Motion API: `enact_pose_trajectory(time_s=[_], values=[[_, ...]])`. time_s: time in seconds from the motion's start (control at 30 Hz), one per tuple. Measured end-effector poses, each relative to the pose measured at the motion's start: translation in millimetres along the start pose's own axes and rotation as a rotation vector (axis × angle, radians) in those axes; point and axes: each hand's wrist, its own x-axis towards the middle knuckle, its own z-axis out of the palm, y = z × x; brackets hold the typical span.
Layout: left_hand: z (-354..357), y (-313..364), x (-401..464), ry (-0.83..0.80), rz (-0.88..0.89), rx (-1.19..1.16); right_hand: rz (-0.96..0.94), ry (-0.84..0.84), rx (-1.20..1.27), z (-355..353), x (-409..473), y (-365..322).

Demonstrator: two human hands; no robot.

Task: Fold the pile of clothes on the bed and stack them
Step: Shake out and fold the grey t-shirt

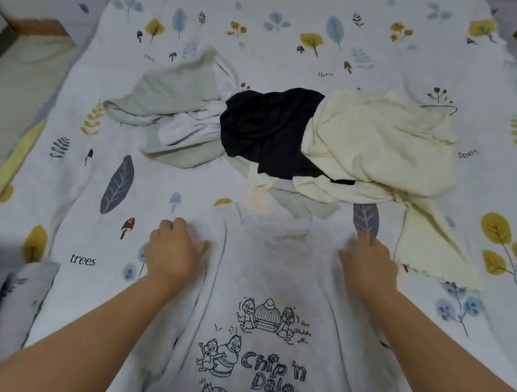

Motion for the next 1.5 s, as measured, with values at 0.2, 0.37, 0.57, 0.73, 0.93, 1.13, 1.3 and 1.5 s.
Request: enact_pose_trajectory(time_s=[0.2, 0.37, 0.57, 0.73, 0.93, 1.13, 1.3, 1.5], values=[[38, -28, -7, -0.061, 0.077, -0.013, 0.008, -0.012, 0.007, 32, 3, 19], [19, -50, 21, 0.145, 0.127, -0.109, -0.062, 0.192, -0.112, 4, 30, 36], [18, -56, 47, 0.1, -0.08, -0.305, 0.061, 0.167, 0.065, -1, 49, 29], [5, -63, 52, -0.233, -0.109, -0.394, 0.075, 0.053, -0.051, 9, 45, 45], [-20, -87, 53, -0.743, -0.295, -0.486, 0.037, 0.232, -0.002, -2, 45, 60], [-18, -111, 58, -0.311, -0.249, -0.512, 0.212, 0.236, -0.108, 8, 7, 77], [-12, -116, 58, 0.059, -0.072, -0.098, 0.182, 0.066, -0.016, 26, -20, 92], [-31, -112, 61, 0.177, 0.074, 0.245, 0.222, 0.28, -0.045, -11, 4, 109]])
